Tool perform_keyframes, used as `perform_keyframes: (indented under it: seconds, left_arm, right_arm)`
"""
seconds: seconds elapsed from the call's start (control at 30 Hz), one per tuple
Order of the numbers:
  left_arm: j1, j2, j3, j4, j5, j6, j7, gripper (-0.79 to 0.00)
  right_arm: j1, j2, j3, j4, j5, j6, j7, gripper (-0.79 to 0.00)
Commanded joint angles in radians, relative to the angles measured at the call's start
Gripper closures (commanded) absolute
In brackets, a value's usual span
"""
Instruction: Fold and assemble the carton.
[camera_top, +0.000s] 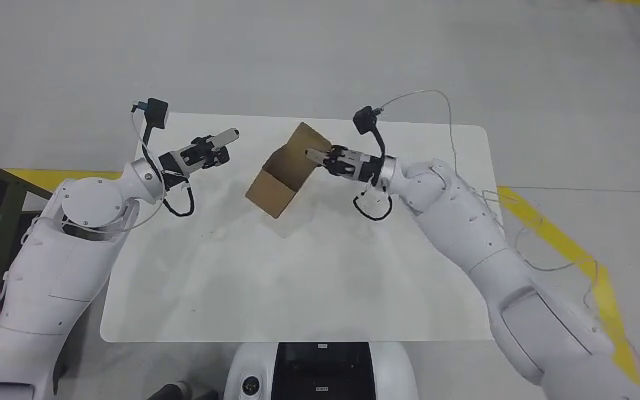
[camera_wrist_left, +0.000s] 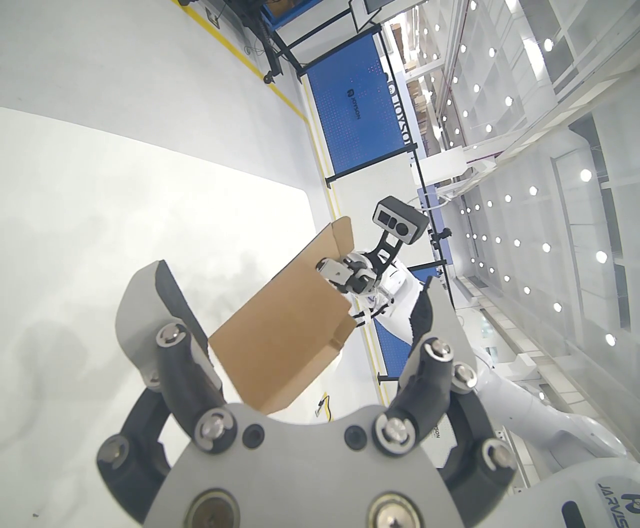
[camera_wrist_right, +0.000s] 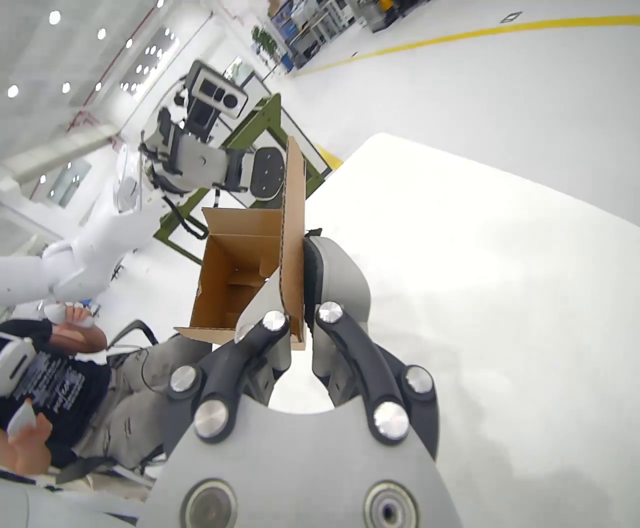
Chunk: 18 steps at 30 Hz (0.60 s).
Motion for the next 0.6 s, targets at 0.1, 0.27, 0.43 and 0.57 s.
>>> perform_keyframes:
  seconds: [0.1, 0.27, 0.43, 0.57]
  left_arm:
    - [0.000, 0.000, 0.000, 0.000, 0.000, 0.000, 0.000, -0.785]
    - [0.007, -0.005, 0.005, 0.000, 0.017, 0.005, 0.018, -0.785]
    - [-0.017, -0.008, 0.026, 0.021, 0.079, 0.008, -0.043, -0.785]
    - [-0.022, -0.008, 0.031, 0.023, 0.092, 0.003, -0.064, -0.785]
  right_arm:
    - [-0.175, 0.072, 0.145, -0.273, 0.001, 0.174, 0.023, 0.000]
    - [-0.292, 0.102, 0.219, -0.424, 0.010, 0.253, 0.031, 0.000]
    - [-0.292, 0.102, 0.219, -0.424, 0.010, 0.253, 0.031, 0.000]
    - [-0.292, 0.102, 0.219, -0.424, 0.010, 0.253, 0.031, 0.000]
